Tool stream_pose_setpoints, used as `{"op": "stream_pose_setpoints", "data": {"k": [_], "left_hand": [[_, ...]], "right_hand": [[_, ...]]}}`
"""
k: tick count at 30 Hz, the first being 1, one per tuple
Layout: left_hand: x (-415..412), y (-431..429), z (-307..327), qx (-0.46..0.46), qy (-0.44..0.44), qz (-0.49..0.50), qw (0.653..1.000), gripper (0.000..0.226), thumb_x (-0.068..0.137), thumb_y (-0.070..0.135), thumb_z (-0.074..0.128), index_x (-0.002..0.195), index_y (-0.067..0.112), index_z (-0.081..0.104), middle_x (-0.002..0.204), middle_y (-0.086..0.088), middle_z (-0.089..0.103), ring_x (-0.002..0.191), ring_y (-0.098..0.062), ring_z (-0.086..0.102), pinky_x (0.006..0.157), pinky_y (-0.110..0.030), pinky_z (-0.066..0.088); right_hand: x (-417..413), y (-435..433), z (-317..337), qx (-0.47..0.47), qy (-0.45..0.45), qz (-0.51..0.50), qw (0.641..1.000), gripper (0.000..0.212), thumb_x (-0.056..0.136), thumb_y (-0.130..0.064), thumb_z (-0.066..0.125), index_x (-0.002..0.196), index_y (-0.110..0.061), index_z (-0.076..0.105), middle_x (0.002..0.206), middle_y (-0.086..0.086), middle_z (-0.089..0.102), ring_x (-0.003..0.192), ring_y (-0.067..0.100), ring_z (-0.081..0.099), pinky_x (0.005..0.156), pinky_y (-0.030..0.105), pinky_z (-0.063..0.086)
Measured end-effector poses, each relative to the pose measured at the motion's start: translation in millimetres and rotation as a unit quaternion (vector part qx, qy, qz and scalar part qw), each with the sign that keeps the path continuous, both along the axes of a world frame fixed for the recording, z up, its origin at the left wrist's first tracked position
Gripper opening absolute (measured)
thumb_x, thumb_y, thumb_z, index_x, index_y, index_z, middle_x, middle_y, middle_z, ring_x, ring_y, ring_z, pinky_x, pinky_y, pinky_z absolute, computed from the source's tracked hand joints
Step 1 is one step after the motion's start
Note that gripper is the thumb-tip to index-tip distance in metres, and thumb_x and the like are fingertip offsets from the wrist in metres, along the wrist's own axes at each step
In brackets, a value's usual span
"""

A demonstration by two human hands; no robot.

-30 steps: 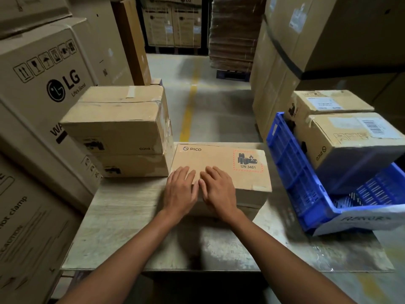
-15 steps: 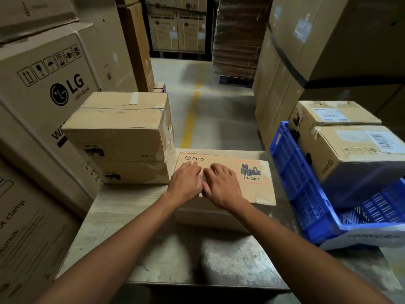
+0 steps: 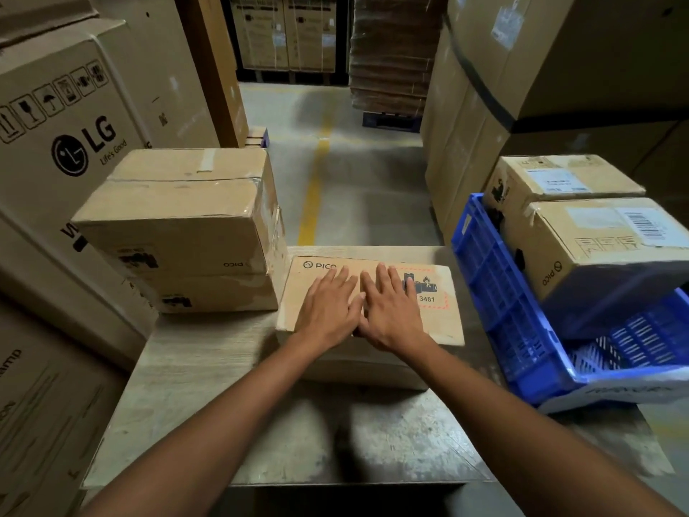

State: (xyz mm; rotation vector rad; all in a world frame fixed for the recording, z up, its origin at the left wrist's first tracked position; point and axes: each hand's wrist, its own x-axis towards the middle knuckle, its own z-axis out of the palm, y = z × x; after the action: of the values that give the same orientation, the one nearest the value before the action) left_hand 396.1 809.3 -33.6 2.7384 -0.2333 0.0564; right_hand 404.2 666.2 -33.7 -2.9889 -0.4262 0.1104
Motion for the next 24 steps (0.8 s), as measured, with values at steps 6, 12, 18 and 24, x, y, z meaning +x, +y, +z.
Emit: {"op": "stream_pose_setpoints", "data": {"k": [6, 12, 18, 24], "left_hand": [[-8, 0, -1, -0.028, -0.092, -0.034, 0.995, 0.049, 0.098, 0.033, 0.038, 0.135, 0.012, 0.062, 0.144, -0.009, 0.056, 0.138, -0.026, 0.047, 0.116, -0.045, 0.035], [-30, 0, -19, -0.06, -0.212, -0.081, 0.972, 0.035, 0.091, 0.026, 0.052, 0.104, 0.006, 0.078, 0.107, -0.009, 0.076, 0.106, -0.026, 0.071, 0.087, -0.039, 0.057], [-31, -7, -4, -0.028, -0.175, -0.063, 0.982, 0.039, 0.09, 0.03, 0.049, 0.099, 0.006, 0.078, 0.098, -0.01, 0.077, 0.099, -0.028, 0.073, 0.08, -0.042, 0.06], [-39, -32, -3, -0.061, -0.177, -0.136, 0.973, 0.038, 0.092, 0.028, 0.046, 0.098, 0.009, 0.078, 0.101, -0.008, 0.077, 0.098, -0.028, 0.072, 0.081, -0.039, 0.06]], "right_hand": [[-5, -2, 12, 0.009, 0.022, 0.004, 1.0, 0.071, 0.099, -0.056, 0.023, 0.159, -0.019, 0.02, 0.168, 0.015, 0.008, 0.156, 0.032, 0.005, 0.124, 0.056, 0.006], [-49, -5, -9, 0.077, -0.165, 0.008, 0.983, 0.032, 0.091, -0.034, 0.041, 0.102, -0.014, 0.063, 0.114, 0.009, 0.062, 0.105, 0.029, 0.059, 0.086, 0.042, 0.047], [-46, -11, -5, 0.133, -0.152, 0.019, 0.979, 0.025, 0.092, -0.029, 0.047, 0.101, -0.012, 0.063, 0.106, 0.007, 0.062, 0.097, 0.027, 0.058, 0.084, 0.038, 0.047], [-65, -34, -2, 0.131, -0.168, -0.039, 0.976, 0.024, 0.09, -0.026, 0.056, 0.103, -0.01, 0.067, 0.106, 0.01, 0.064, 0.091, 0.029, 0.061, 0.078, 0.041, 0.051]]}}
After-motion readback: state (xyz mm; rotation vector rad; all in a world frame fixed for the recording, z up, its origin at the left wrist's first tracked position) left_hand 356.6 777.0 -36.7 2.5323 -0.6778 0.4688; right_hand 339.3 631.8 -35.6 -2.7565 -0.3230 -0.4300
